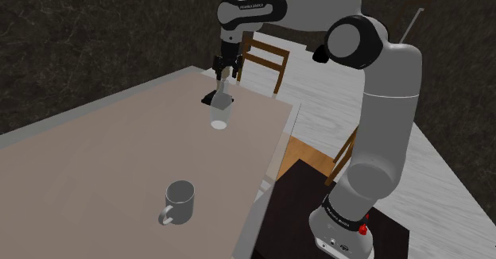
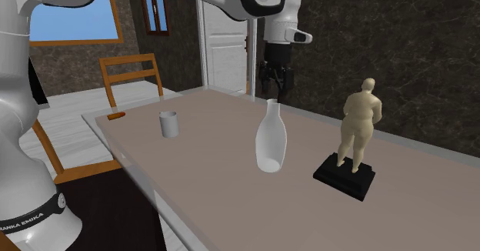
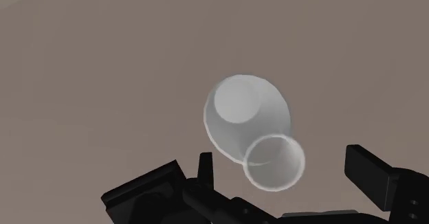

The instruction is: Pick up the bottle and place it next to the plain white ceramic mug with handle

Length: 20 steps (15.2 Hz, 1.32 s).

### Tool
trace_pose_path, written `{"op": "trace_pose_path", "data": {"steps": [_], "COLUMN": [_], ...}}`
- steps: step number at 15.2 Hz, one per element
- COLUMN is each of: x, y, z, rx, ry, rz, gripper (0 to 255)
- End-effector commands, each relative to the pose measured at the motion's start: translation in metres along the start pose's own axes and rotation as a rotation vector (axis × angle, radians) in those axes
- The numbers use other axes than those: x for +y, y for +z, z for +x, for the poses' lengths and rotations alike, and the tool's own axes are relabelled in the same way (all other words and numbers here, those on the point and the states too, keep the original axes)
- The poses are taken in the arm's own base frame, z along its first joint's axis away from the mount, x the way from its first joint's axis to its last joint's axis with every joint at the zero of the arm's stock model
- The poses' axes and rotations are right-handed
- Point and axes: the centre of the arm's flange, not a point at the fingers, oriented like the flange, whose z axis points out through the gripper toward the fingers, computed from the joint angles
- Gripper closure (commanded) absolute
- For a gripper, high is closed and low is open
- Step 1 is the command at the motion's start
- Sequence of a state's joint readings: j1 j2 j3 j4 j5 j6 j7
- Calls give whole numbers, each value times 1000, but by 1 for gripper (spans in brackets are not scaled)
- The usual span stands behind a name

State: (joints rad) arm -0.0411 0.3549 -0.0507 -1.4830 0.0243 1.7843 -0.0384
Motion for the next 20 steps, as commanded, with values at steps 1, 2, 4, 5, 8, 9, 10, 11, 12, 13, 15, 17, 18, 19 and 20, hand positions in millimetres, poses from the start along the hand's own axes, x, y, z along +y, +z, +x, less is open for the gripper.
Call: {"op": "trace_pose_path", "data": {"steps": [1,2,4,5,8,9,10,11,12,13,15,17,18,19,20], "x": [0,0,0,0,0,0,0,0,0,0,0,0,0,0,0], "y": [10,15,26,31,45,45,45,45,45,45,45,45,45,45,45], "z": [10,10,10,10,10,10,10,10,10,10,10,10,10,10,10], "rx": [-2,-2,-2,-2,-2,-2,-2,-2,-2,-2,-2,-2,-2,-2,-2], "ry": [2,2,2,2,2,2,2,2,2,2,2,2,2,2,2], "rz": [-1,-1,-1,-1,-1,-1,-1,-1,-1,-1,-1,-1,-1,-1,-1], "gripper": [0,0,0,0,0,0,0,0,0,0,0,255,255,255,255]}}
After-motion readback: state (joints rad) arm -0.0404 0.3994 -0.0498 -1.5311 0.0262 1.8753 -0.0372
